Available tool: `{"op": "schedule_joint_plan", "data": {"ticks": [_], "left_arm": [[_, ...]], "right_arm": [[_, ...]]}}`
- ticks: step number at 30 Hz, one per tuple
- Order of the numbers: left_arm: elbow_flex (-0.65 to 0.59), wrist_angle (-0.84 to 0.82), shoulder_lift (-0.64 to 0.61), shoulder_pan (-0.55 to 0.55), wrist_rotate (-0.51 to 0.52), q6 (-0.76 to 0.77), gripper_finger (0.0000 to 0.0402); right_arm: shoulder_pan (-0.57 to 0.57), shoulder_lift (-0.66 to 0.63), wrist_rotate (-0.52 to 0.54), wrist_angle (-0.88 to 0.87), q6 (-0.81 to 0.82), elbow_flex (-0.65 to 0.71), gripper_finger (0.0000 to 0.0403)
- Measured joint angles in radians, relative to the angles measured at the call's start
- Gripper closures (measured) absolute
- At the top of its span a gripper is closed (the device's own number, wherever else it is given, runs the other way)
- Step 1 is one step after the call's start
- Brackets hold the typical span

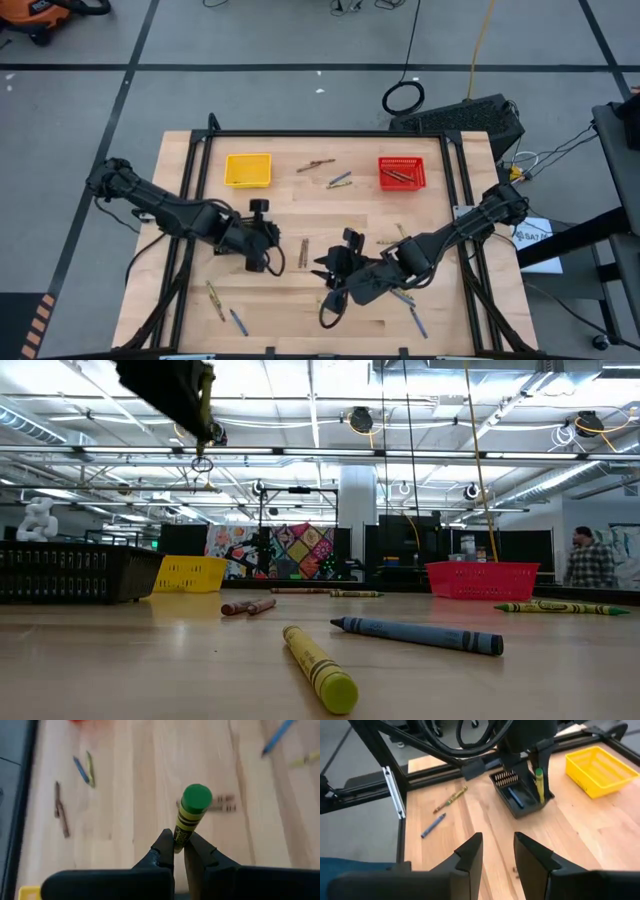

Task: Sort crayons
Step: Put the green crayon into the yellow bin

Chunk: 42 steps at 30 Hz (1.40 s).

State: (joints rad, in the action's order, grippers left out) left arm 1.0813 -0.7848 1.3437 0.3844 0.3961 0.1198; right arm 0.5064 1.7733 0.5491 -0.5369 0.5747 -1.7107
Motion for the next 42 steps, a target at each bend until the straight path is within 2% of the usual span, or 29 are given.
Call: {"op": "schedule_joint_plan", "data": {"ticks": [7,13,18,22,33,39,42], "left_arm": [[0.0,-0.122,-0.004,-0.09,-0.027,-0.078,0.0389],[0.0,-0.204,-0.008,-0.225,-0.03,-0.162,0.0389],[0.0,-0.229,-0.008,-0.344,-0.112,-0.256,0.0389],[0.0,-0.244,-0.008,-0.43,-0.14,-0.344,0.0389],[0.0,-0.28,-0.008,-0.722,-0.272,-0.58,0.0389],[0.0,-0.28,-0.008,-0.895,-0.375,-0.691,0.0389],[0.0,-0.279,-0.008,-0.968,-0.384,-0.723,0.0389]], "right_arm": [[0.0,0.0,0.0,-0.035,0.017,0.0,0.0305],[0.0,0.0,0.0,-0.111,0.033,0.0,0.0305],[0.0,0.0,0.005,-0.2,0.092,0.0,0.0305],[0.0,0.0,0.048,-0.28,0.147,0.0,0.0305],[-0.014,0.0,0.207,-0.611,0.319,0.0,0.0305],[-0.057,0.0,0.264,-0.851,0.459,0.0,0.0305],[-0.084,0.0,0.266,-0.944,0.515,0.0,0.0305]]}}
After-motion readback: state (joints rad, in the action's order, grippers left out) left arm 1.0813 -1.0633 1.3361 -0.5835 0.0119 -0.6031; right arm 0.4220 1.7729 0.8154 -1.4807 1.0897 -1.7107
